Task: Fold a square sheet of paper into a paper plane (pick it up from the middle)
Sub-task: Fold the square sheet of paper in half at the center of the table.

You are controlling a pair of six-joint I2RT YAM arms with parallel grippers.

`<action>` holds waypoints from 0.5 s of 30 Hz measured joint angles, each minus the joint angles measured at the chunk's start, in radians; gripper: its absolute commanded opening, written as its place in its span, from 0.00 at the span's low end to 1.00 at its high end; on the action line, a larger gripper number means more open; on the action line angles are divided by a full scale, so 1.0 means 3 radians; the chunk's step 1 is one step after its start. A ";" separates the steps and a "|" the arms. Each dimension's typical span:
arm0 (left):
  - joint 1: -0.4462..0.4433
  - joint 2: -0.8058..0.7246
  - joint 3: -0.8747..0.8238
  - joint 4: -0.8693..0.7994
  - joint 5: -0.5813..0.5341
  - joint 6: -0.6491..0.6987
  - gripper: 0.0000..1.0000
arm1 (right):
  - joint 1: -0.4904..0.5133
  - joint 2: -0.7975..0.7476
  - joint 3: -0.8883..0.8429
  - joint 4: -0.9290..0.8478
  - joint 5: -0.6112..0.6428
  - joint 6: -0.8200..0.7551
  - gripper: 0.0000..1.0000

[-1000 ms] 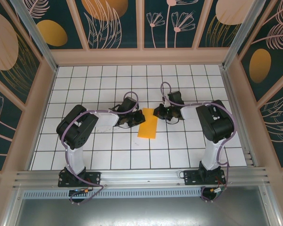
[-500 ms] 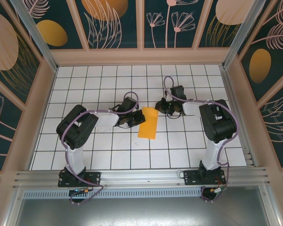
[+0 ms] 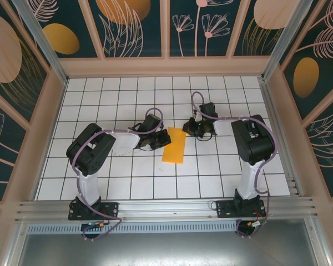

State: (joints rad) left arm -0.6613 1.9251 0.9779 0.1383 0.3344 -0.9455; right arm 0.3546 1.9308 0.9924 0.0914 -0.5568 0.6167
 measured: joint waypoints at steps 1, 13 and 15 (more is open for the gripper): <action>0.0000 0.0000 0.0000 0.0000 0.0000 0.0000 0.00 | -0.0008 -0.0003 0.0009 0.0001 -0.0034 0.0010 0.00; 0.0000 0.0000 0.0000 0.0000 0.0000 0.0008 0.00 | -0.0095 0.0041 0.0111 0.0017 -0.0154 0.0085 0.00; 0.0000 0.0000 0.0000 0.0000 0.0000 0.0008 0.00 | -0.0095 0.0106 0.0111 0.0010 -0.0142 0.0094 0.00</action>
State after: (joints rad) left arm -0.6613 1.9251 0.9779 0.1383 0.3344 -0.9432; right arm 0.3260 1.9625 1.0256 0.0944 -0.5995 0.6449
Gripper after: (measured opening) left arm 0.052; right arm 0.050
